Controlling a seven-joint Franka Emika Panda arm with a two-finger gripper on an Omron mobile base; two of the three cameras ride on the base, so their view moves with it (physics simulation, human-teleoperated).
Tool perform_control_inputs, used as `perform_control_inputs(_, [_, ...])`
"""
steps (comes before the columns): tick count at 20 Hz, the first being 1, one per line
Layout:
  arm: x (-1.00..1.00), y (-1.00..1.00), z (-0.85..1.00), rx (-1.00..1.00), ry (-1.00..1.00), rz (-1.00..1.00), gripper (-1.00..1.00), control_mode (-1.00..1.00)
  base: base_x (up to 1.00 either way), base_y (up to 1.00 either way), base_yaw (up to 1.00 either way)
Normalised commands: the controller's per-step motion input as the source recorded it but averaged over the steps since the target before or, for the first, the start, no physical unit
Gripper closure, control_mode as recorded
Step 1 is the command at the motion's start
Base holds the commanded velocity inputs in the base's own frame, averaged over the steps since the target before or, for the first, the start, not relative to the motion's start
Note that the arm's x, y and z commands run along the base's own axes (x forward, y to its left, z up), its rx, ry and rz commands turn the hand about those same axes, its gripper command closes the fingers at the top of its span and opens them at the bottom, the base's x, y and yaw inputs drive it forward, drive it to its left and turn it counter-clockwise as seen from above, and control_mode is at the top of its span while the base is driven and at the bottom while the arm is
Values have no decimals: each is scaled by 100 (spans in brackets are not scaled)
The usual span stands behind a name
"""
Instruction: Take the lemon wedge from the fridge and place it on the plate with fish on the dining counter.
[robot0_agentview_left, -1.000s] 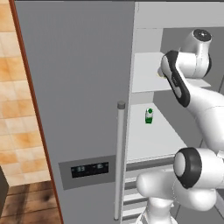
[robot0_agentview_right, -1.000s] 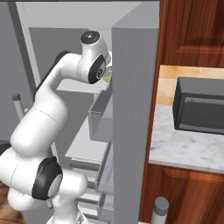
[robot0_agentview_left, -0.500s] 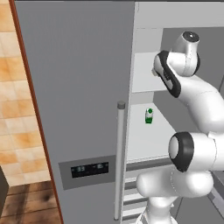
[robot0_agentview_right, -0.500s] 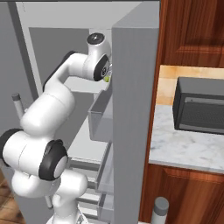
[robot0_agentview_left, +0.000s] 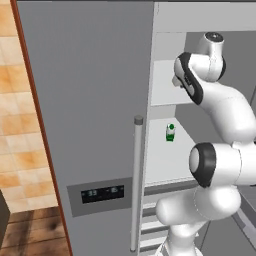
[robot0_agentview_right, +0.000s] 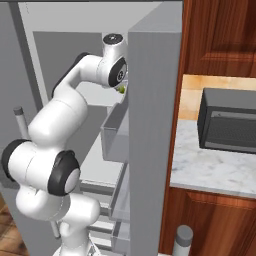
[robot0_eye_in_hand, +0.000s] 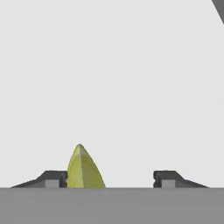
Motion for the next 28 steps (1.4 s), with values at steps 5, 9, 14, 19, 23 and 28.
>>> perform_control_inputs(5, [-15,1,-1,0,0,0,100,-100,0,0,0])
perform_control_inputs(9, [-95,32,-8,0,-6,0,100,-100,0,0,0])
perform_control_inputs(14, [-100,69,14,4,-10,-2,100,-100,0,0,0])
perform_control_inputs(19, [-100,72,7,0,-22,-1,100,-100,0,0,0])
perform_control_inputs(23, [-100,48,0,0,-24,-2,100,-100,0,0,0])
perform_control_inputs(28, [-100,36,-4,3,-20,-5,100,-100,0,0,0])
